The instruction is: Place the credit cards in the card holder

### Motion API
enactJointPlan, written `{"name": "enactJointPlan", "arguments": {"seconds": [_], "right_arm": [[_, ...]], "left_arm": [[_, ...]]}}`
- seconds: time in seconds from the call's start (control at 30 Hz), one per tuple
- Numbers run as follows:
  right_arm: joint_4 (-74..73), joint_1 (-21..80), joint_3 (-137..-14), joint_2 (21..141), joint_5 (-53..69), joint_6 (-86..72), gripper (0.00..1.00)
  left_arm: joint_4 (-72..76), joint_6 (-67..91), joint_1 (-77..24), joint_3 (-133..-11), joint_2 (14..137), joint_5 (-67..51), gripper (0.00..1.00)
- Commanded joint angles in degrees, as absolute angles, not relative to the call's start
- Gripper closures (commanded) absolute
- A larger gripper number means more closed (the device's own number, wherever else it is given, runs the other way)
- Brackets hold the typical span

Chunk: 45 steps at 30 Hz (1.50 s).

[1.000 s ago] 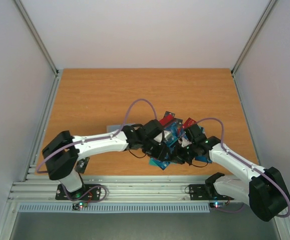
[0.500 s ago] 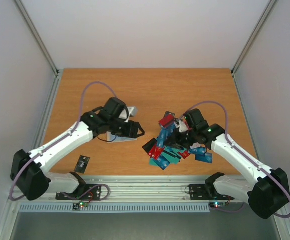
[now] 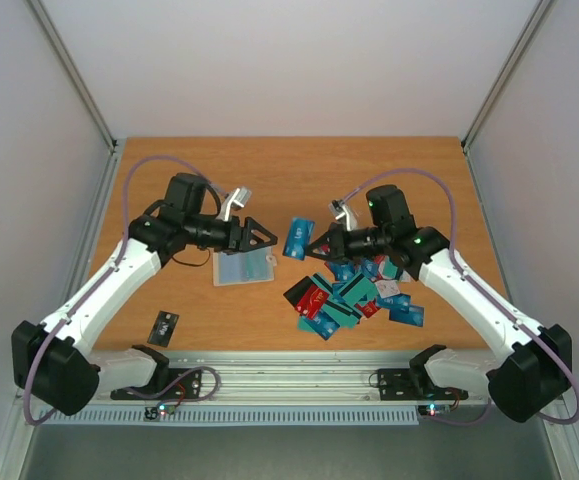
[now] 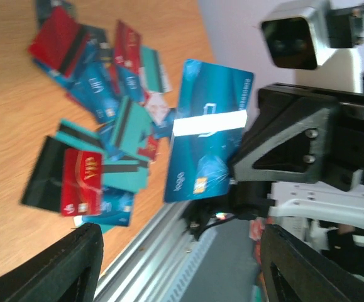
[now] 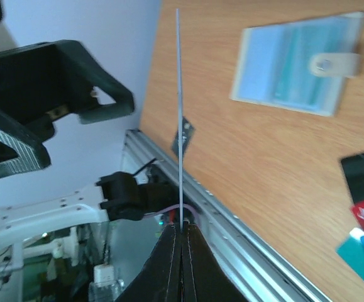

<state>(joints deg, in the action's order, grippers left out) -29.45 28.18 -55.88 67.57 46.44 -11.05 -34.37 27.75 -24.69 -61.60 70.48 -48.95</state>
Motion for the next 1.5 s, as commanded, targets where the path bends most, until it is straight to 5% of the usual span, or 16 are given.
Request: {"name": "enactJointPlan", "arguments": {"seconds": [0.0, 0.4, 0.73, 0.83, 0.87, 0.97, 1.03, 1.47], "right_arm": [[-20.2, 27.9, -59.3, 69.7, 55.4, -12.3, 0.99], [-6.7, 27.9, -59.6, 72.8, 66.7, -19.2, 0.99], [-4.3, 27.9, -59.7, 72.9, 69.1, -20.4, 0.99], [-4.4, 27.9, -60.5, 73.4, 68.4, -20.3, 0.98], [-5.0, 27.8, -60.9, 73.5, 67.7, -20.1, 0.92], [-6.1, 27.9, -61.9, 73.7, 65.0, -19.9, 0.49], [-4.7, 27.9, -62.3, 73.8, 63.2, -20.8, 0.41], [6.0, 27.8, -62.1, 75.2, 62.7, -28.6, 0.68]], "left_arm": [[-26.3, 30.2, -23.6, -63.2, 70.8, -59.6, 0.30], [-22.4, 30.9, -21.6, -63.7, 72.5, -62.6, 0.42], [-7.8, 39.1, -21.5, -60.3, 72.1, -67.5, 0.91], [-4.9, 42.0, -21.5, -59.4, 71.8, -68.2, 1.00], [-4.1, 42.5, -21.5, -59.1, 71.5, -68.2, 1.00], [-2.4, 44.7, -21.5, -58.3, 70.7, -67.3, 1.00], [-0.9, 46.3, -21.5, -57.6, 70.0, -66.6, 1.00], [10.2, 57.5, -21.5, -51.8, 66.9, -62.6, 1.00]]}}
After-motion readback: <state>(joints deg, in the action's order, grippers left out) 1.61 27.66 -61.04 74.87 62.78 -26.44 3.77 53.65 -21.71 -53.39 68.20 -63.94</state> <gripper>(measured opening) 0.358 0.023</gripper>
